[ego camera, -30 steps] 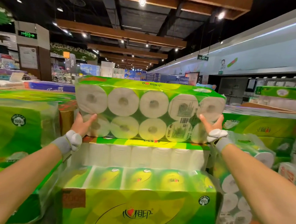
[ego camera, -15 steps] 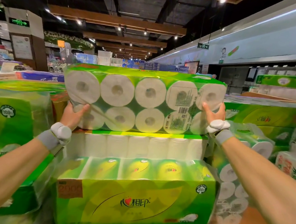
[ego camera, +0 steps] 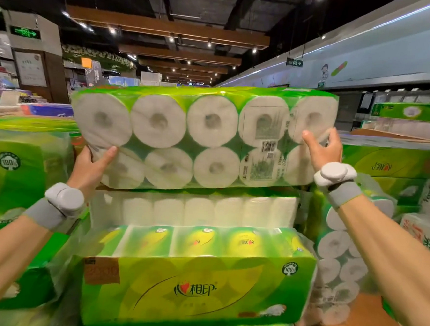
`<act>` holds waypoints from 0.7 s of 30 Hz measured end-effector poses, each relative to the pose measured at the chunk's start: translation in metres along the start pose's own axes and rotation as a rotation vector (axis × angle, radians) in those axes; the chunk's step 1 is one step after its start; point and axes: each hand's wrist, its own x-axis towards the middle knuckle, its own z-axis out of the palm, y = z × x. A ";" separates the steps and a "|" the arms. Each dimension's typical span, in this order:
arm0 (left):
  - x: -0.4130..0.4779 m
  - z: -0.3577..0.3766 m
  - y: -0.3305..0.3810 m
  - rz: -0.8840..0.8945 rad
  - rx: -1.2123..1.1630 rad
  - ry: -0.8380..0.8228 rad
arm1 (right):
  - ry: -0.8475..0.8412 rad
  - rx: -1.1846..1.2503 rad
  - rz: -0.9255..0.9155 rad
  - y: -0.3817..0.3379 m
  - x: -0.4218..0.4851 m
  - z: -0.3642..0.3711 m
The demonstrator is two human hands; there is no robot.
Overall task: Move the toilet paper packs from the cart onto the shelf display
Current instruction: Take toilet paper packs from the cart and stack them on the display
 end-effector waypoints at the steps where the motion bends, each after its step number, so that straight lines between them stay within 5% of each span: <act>1: -0.002 0.001 0.003 0.012 0.004 0.004 | -0.010 -0.005 -0.005 0.001 -0.002 -0.001; 13: 0.005 0.007 0.016 -0.035 0.069 -0.049 | -0.049 0.053 0.156 0.009 -0.015 0.013; 21: 0.013 0.012 0.002 -0.034 0.159 0.024 | -0.119 -0.127 0.178 0.021 -0.011 0.039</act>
